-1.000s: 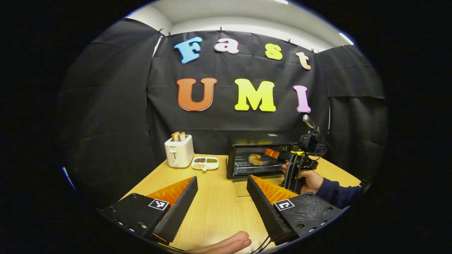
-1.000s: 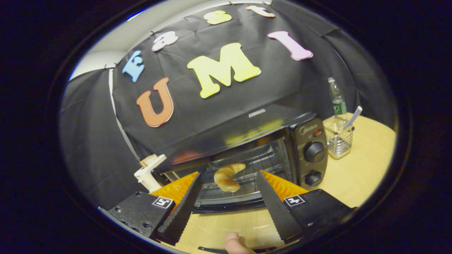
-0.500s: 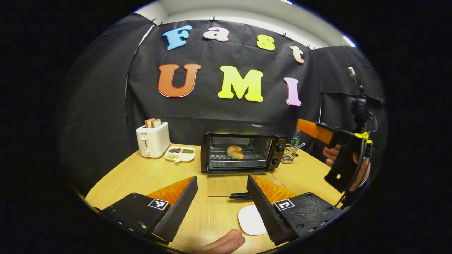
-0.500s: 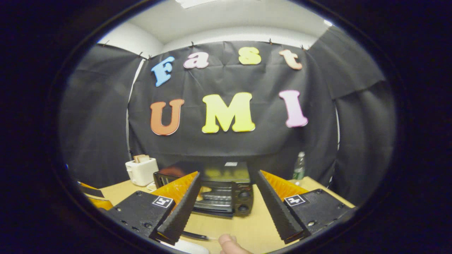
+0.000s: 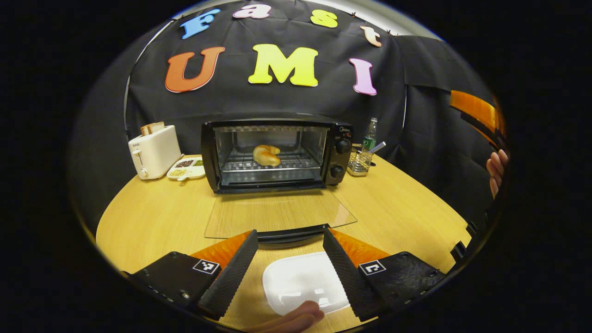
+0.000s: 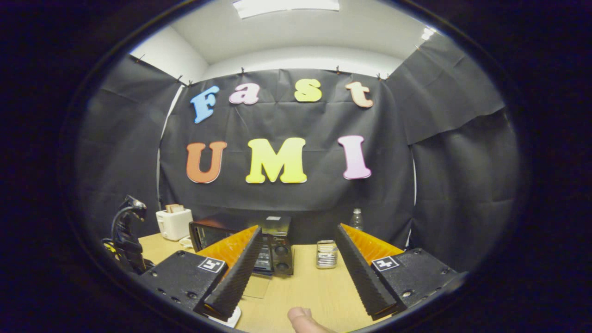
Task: Open the electric oven with the left hand, put the food in, and close the electric oven.
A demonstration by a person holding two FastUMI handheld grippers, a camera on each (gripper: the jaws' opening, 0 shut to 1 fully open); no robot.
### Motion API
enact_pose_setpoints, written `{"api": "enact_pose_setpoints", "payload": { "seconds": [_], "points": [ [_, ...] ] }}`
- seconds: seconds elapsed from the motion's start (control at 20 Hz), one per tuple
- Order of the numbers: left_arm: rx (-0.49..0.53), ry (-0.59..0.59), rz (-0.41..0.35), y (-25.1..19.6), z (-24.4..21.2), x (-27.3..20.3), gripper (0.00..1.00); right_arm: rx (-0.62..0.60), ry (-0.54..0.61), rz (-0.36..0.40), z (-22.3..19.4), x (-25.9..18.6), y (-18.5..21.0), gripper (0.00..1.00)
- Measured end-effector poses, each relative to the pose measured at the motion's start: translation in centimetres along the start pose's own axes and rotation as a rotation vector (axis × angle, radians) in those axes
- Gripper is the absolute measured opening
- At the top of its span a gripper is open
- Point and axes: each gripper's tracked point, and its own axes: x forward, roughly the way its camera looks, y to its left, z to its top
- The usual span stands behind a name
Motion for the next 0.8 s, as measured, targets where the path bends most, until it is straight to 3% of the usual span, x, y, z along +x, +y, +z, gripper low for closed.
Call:
{"api": "enact_pose_setpoints", "payload": {
  "seconds": [0.2, 0.4, 0.8],
  "points": [
    [-0.007, 0.109, 0.021, -1.4, -2.4, 2.2, 0.94, -0.017, -0.014, -0.02, -0.2, -0.8, -3.1, 0.96],
    [-0.018, 0.205, 0.06, -1.5, -4.2, 3.7, 0.94, -0.023, -0.009, 0.001, -0.5, -0.8, -4.5, 1.0],
    [-0.048, 0.268, 0.156, -0.6, -3.7, 5.3, 0.94, -0.019, 0.032, 0.006, -1.2, 0.3, -7.4, 0.96]
  ]
}}
